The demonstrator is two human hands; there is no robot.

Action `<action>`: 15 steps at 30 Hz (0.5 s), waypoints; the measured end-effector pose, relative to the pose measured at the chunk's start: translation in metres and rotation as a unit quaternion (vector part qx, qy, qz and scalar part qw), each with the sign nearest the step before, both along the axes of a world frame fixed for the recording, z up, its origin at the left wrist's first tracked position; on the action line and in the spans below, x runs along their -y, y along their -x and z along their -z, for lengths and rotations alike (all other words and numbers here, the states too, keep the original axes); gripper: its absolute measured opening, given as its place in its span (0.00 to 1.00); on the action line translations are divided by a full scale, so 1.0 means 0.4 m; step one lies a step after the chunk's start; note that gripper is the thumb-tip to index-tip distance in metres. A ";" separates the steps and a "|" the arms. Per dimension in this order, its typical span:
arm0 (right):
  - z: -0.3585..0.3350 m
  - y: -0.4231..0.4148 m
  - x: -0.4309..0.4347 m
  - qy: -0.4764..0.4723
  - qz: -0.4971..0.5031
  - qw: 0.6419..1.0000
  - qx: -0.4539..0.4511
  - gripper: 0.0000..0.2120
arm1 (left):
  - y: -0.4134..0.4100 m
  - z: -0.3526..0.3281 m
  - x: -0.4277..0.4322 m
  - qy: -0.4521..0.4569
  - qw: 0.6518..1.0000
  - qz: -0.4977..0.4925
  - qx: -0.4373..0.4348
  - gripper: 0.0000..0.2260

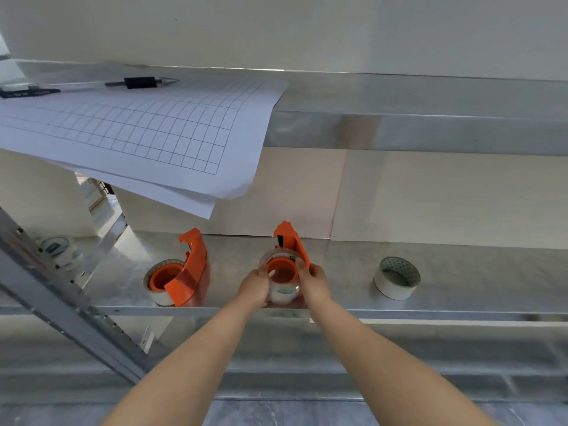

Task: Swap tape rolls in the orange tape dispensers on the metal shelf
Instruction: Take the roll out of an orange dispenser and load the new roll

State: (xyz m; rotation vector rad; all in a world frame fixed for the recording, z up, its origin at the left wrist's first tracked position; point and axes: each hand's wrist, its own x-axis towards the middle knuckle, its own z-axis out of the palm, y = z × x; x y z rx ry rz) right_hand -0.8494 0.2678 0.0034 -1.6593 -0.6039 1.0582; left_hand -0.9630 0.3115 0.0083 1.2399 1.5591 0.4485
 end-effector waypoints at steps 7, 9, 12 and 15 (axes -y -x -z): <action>0.033 -0.024 -0.007 0.016 -0.040 0.999 0.022 0.13 | -0.002 0.046 -0.010 0.018 0.999 -0.031 -0.007 0.22; 0.031 -0.027 -0.005 0.024 -0.055 0.998 0.017 0.16 | -0.001 0.042 -0.013 -0.007 0.999 0.005 -0.047 0.23; 0.016 -0.046 -0.004 0.047 -0.042 0.998 0.029 0.27 | -0.014 0.002 -0.028 -0.131 0.970 0.058 -0.194 0.23; -0.021 -0.091 0.023 0.013 0.015 0.994 0.105 0.27 | -0.061 -0.059 -0.036 -0.271 0.941 0.049 -0.198 0.23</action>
